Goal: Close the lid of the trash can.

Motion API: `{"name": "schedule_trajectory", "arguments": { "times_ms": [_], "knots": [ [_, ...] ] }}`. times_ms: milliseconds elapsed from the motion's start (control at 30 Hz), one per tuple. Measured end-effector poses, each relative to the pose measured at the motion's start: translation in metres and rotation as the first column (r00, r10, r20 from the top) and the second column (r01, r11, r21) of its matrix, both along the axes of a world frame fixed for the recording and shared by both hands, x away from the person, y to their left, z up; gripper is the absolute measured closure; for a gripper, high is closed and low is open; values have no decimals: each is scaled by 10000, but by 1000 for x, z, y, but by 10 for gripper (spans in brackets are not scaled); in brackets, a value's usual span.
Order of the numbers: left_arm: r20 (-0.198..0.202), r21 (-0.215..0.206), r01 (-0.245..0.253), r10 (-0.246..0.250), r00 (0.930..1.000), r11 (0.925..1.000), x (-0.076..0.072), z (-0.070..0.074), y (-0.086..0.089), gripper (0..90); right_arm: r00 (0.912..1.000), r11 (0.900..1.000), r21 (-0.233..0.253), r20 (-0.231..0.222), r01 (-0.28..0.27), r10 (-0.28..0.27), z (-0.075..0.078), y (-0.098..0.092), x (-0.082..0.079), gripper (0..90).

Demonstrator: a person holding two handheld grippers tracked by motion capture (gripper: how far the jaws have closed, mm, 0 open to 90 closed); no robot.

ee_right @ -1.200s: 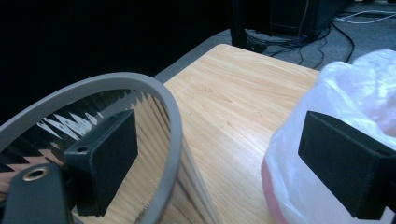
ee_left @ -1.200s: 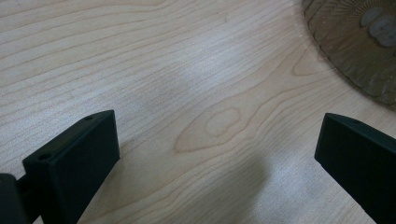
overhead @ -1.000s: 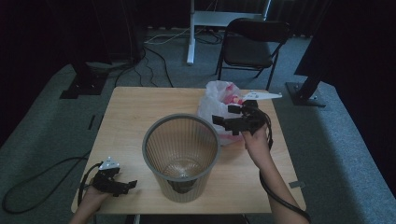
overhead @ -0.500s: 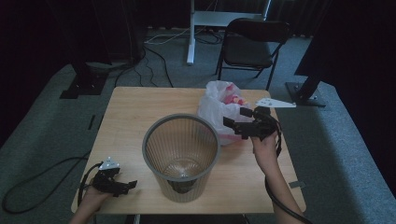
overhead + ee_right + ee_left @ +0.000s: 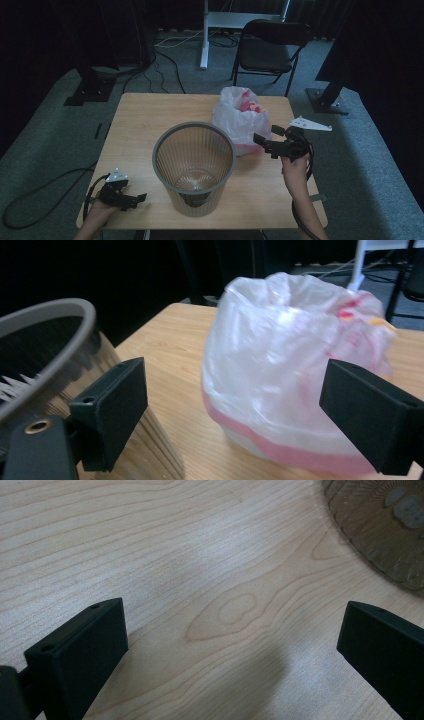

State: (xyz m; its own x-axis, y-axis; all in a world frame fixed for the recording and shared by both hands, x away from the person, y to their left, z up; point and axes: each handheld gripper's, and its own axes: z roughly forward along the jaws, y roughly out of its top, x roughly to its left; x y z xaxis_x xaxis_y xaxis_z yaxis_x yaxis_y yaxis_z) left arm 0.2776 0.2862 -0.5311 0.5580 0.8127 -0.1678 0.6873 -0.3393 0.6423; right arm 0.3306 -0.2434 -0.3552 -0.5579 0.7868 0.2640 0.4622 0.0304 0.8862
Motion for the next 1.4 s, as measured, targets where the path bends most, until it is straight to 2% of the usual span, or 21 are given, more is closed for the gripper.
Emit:
{"name": "schedule_trajectory", "arguments": {
  "times_ms": [100,167,433,900,1300,1400],
  "knots": [
    [-8,-5,3,-3,10000,10000,0,0,0,0,9998,9998,66,6,187,-187,-7,-7,-4,113],
    [-9,-21,4,-4,10000,10000,0,0,1,0,9989,9990,119,199,420,-423,-14,-14,-9,113],
    [-20,-7,-10,10,10000,10000,0,0,0,0,9954,9960,129,353,882,-887,-27,-29,-20,113],
    [-37,16,-8,8,10000,10000,0,-1,-1,0,9867,9872,16,310,1596,-1596,-56,-52,-32,113],
    [-62,41,21,-21,10000,10000,0,-1,0,0,9757,9751,-419,-126,2179,-2186,-91,-65,-38,113],
    [-63,48,19,-19,10000,10000,0,-1,0,0,9721,9718,-517,-361,2300,-2320,-100,-71,-39,113]
  ]
}}
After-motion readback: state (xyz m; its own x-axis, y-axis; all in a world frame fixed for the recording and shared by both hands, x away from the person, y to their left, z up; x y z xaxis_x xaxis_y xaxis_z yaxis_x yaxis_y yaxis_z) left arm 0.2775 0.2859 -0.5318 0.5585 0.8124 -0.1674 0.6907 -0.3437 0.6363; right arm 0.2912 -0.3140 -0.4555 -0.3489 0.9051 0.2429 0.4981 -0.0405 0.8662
